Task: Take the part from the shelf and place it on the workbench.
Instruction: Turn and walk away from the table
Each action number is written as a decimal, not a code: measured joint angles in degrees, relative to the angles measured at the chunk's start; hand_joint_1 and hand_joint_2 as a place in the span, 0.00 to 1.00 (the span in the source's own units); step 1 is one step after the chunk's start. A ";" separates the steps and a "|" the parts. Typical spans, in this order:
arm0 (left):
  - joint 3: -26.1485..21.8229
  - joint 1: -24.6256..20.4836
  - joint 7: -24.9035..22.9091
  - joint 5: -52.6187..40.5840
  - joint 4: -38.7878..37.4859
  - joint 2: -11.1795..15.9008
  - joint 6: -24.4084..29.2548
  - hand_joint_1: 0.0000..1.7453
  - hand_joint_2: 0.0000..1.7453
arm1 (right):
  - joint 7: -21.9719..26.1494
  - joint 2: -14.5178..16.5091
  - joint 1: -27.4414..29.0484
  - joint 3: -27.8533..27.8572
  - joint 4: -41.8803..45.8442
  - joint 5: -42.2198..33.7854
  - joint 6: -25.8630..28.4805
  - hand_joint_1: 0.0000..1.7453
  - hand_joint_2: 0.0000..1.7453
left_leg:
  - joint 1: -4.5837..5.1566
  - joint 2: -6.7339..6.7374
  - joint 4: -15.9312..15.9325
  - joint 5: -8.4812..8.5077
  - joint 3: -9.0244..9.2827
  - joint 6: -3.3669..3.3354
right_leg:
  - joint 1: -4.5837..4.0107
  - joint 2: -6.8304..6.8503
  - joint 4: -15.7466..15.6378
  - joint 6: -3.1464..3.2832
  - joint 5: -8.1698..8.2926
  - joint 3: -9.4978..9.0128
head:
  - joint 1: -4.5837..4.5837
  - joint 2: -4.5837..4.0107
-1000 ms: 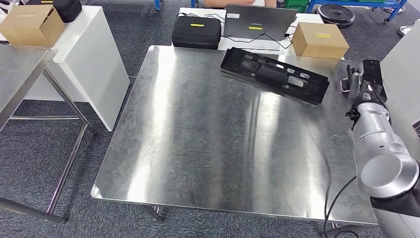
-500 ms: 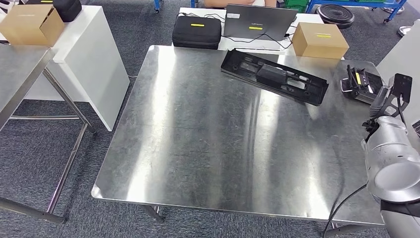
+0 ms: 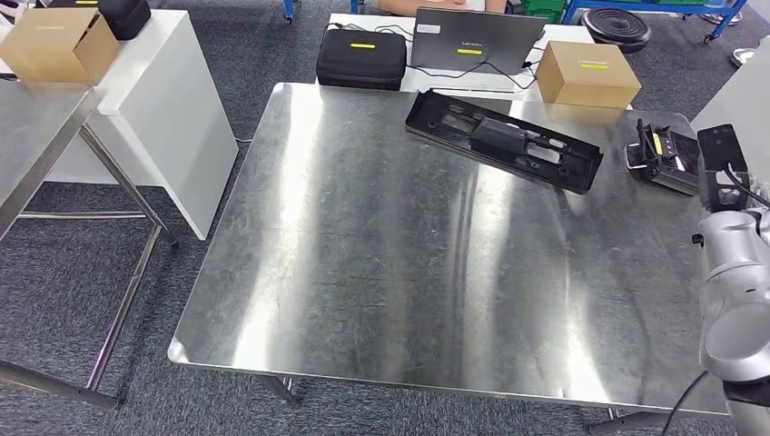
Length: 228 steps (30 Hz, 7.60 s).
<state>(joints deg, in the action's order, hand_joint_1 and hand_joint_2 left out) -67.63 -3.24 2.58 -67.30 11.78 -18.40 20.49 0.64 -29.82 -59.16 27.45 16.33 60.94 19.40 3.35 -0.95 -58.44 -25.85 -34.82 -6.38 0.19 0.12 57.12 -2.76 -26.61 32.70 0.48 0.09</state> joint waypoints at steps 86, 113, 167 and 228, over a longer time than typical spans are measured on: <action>-2.39 -0.15 -4.63 1.33 0.09 0.06 -4.75 0.00 0.00 | -4.38 -5.68 0.29 -8.59 0.22 8.02 -4.74 0.00 1.00 | -2.50 0.76 1.38 -4.28 6.00 2.94 | 2.86 0.83 -0.38 -2.58 3.66 2.47 | 0.04 0.00; -2.62 -0.25 -4.62 1.51 0.13 0.04 -4.39 0.00 0.00 | -5.19 -4.91 0.99 -8.13 0.38 8.31 -4.27 0.00 1.00 | -3.85 0.77 -5.91 -3.01 -0.99 5.16 | 3.00 0.22 -0.39 0.07 0.60 -0.46 | -0.19 0.00; -0.81 -0.49 -4.56 3.37 -0.96 0.00 -9.54 0.00 0.00 | 3.90 -25.11 32.22 4.70 15.97 -13.33 -13.33 0.00 1.00 | -0.16 -0.26 1.63 -0.40 1.86 0.76 | 0.65 0.30 -0.81 -1.11 0.45 -0.32 | -1.05 0.00; 23.34 0.25 -8.81 24.38 -2.99 0.78 2.66 0.00 0.00 | 13.07 31.29 54.04 58.10 11.78 12.21 -0.15 0.00 1.00 | -0.30 0.41 1.70 -0.85 2.67 1.11 | 0.59 -0.24 -0.81 -0.65 -0.04 -0.89 | -1.25 0.00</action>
<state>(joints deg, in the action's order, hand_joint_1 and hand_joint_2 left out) -44.29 -2.99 -6.22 -42.92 8.79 -17.62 23.15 13.70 1.47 -5.12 85.55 28.11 73.15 19.25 3.05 -0.55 -56.74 -26.70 -32.15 -5.26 0.79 -0.12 56.31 -3.41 -26.65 31.80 -0.77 0.09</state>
